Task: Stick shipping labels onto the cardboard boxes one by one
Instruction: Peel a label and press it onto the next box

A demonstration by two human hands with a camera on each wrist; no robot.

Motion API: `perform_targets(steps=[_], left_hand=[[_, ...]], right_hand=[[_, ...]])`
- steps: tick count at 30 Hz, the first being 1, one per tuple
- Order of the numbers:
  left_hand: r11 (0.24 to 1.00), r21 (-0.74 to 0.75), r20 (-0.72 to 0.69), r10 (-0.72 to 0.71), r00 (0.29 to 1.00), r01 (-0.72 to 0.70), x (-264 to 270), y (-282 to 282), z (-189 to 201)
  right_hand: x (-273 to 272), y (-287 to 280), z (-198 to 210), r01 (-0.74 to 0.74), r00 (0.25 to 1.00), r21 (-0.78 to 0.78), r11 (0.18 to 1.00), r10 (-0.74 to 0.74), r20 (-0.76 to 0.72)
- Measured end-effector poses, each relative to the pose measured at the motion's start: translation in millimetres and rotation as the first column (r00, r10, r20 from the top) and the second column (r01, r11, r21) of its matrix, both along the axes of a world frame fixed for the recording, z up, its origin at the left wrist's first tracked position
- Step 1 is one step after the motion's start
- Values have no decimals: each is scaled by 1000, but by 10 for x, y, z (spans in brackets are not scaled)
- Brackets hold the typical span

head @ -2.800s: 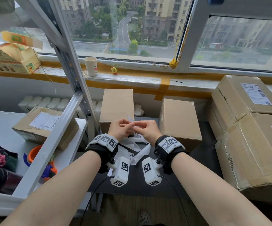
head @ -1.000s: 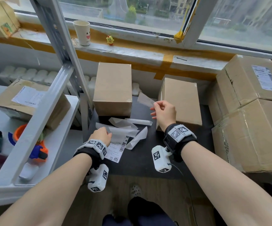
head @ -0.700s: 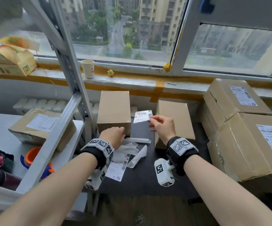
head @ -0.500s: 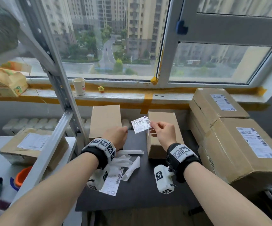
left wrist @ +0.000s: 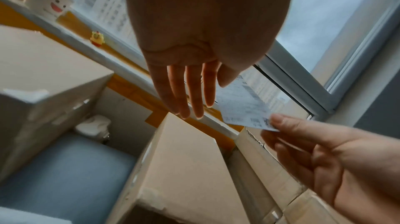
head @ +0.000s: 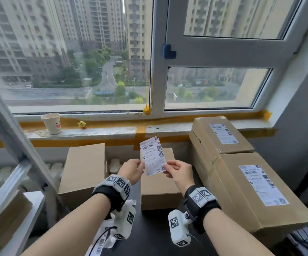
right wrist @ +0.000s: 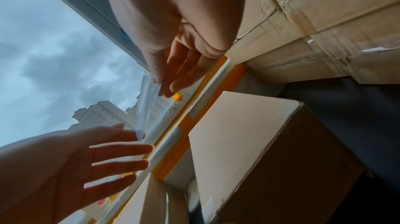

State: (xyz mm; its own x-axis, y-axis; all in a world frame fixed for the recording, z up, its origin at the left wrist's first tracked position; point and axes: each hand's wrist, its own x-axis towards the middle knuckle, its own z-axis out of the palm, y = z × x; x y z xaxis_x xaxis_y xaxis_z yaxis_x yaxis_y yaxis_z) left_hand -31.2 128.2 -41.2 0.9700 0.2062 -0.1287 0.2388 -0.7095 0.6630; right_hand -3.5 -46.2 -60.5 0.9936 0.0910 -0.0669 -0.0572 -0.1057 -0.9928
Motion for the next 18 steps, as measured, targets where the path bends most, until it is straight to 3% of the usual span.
perform_targets(steps=[4, 9, 13, 18], left_hand=[[997, -59, 1, 53, 999, -53, 286, -132, -95], [997, -17, -42, 78, 996, -79, 521, -239, -274], [995, 32, -108, 101, 989, -98, 636, -278, -432], [987, 32, -188, 159, 969, -156, 682, -251, -593]], right_hand=[[258, -111, -130, 5, 999, -49, 999, -7, -47], [493, -169, -306, -33, 995, -196, 980, 15, -94], [653, -147, -484, -84, 990, -398, 913, 31, -137], [688, -118, -622, -150, 985, -540, 828, 75, -158]])
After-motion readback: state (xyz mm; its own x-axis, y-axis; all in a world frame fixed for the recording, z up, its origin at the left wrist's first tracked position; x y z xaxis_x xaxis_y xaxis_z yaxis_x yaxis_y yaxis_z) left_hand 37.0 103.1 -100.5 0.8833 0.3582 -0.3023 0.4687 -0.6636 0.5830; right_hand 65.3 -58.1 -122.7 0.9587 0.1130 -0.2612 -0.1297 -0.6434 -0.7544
